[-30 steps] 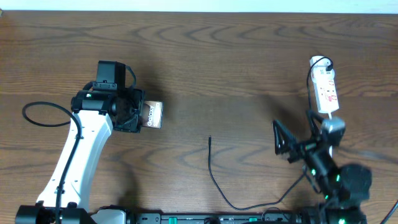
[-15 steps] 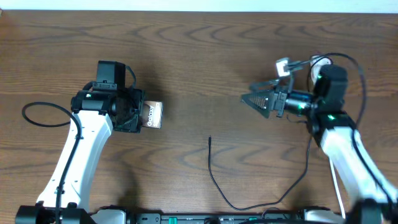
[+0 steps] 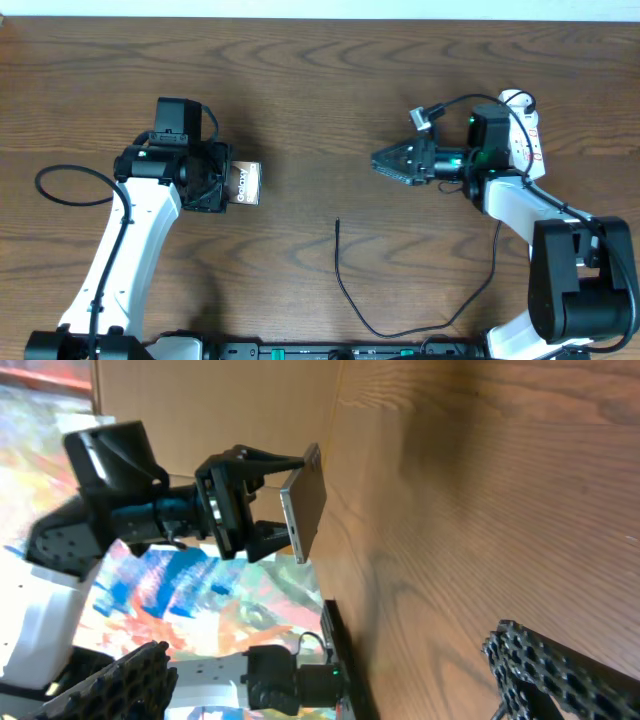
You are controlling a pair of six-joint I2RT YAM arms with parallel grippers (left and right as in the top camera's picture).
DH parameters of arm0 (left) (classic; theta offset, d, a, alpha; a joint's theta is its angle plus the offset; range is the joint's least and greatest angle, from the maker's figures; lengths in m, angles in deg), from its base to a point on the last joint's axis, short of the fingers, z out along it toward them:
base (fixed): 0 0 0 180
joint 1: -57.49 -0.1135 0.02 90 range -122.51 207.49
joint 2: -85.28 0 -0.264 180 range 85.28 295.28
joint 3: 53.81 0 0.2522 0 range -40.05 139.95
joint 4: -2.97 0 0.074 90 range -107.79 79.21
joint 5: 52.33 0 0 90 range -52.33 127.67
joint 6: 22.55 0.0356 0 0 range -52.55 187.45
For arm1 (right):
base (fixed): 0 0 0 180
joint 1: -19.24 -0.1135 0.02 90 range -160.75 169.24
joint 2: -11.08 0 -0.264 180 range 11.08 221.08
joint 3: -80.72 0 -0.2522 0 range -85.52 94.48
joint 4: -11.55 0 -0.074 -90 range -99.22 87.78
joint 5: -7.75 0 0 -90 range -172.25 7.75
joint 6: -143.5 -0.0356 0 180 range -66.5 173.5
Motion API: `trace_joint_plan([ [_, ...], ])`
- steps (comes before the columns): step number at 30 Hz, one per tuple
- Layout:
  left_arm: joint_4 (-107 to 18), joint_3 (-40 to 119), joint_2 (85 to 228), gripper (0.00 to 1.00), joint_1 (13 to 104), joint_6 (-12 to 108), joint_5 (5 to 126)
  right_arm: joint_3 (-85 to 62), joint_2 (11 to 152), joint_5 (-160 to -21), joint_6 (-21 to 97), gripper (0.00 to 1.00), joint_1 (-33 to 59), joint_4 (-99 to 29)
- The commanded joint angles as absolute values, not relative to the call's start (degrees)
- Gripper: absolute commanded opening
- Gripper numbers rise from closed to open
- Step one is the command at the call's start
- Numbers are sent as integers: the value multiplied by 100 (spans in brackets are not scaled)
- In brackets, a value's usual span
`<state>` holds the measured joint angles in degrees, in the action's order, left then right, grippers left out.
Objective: Plug charger to phone and switch on socket
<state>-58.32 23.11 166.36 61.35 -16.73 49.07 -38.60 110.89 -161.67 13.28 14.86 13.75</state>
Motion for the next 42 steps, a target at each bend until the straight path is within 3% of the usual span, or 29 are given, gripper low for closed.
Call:
trace_joint_plan([
  [1,-5821,2457,16800,8,6174,-1754,4809,-3788,11117,-15841,1242,99,1137,1585],
  [12,-5499,2457,17220,7,6509,-1754,4918,-3788,11117,-15205,917,99,334,2131],
  [42,-4861,2457,17220,8,7706,-2889,5220,-3794,11120,-13653,687,99,-243,2072],
])
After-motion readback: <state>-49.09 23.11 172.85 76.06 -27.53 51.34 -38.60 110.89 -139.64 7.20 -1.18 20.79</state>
